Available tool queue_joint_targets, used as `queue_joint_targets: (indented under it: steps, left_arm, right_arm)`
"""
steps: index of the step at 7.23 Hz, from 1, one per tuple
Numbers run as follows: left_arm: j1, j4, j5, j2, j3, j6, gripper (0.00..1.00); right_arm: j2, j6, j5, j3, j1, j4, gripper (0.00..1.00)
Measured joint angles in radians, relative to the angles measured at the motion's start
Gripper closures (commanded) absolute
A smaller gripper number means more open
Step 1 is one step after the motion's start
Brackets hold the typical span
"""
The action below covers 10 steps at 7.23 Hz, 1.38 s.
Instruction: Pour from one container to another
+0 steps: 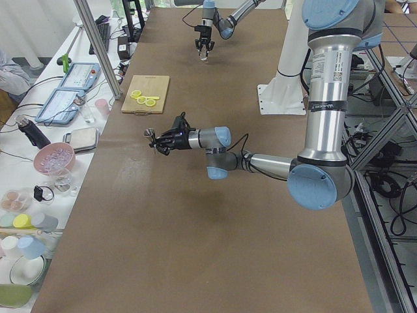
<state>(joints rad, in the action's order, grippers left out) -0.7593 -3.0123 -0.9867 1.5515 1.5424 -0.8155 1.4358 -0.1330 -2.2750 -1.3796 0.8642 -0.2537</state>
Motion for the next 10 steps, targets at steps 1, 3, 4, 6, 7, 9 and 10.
queue_joint_targets:
  steps: [1,3,4,6,7,9,10]
  left_arm:
    - [0.047,-0.002,0.085,-0.04,0.007,-0.08,1.0]
    - [0.191,0.007,0.272,-0.144,0.012,-0.275,1.0]
    - [0.237,0.03,0.309,-0.186,0.013,-0.32,1.0]
    - [0.303,0.135,0.392,-0.224,0.019,-0.412,1.0]
    - [0.36,0.223,0.471,-0.236,0.018,-0.534,1.0]
    - [0.466,0.41,0.585,-0.264,0.015,-0.775,1.0]
    - [0.489,0.455,0.602,-0.268,0.011,-0.818,1.0]
  right_arm:
    - [0.0,0.005,0.005,0.009,-0.004,-0.001,1.0]
    - [-0.001,0.011,0.012,0.019,-0.011,-0.001,1.0]
    - [-0.001,0.012,0.012,0.02,-0.013,-0.001,1.0]
    - [-0.001,0.019,0.013,0.023,-0.02,-0.001,0.64]
    - [-0.002,0.021,0.014,0.024,-0.021,-0.005,0.45]
    - [-0.007,0.023,0.012,0.023,-0.021,-0.021,0.25]
    - [-0.011,0.028,0.008,0.023,-0.02,-0.034,0.12]
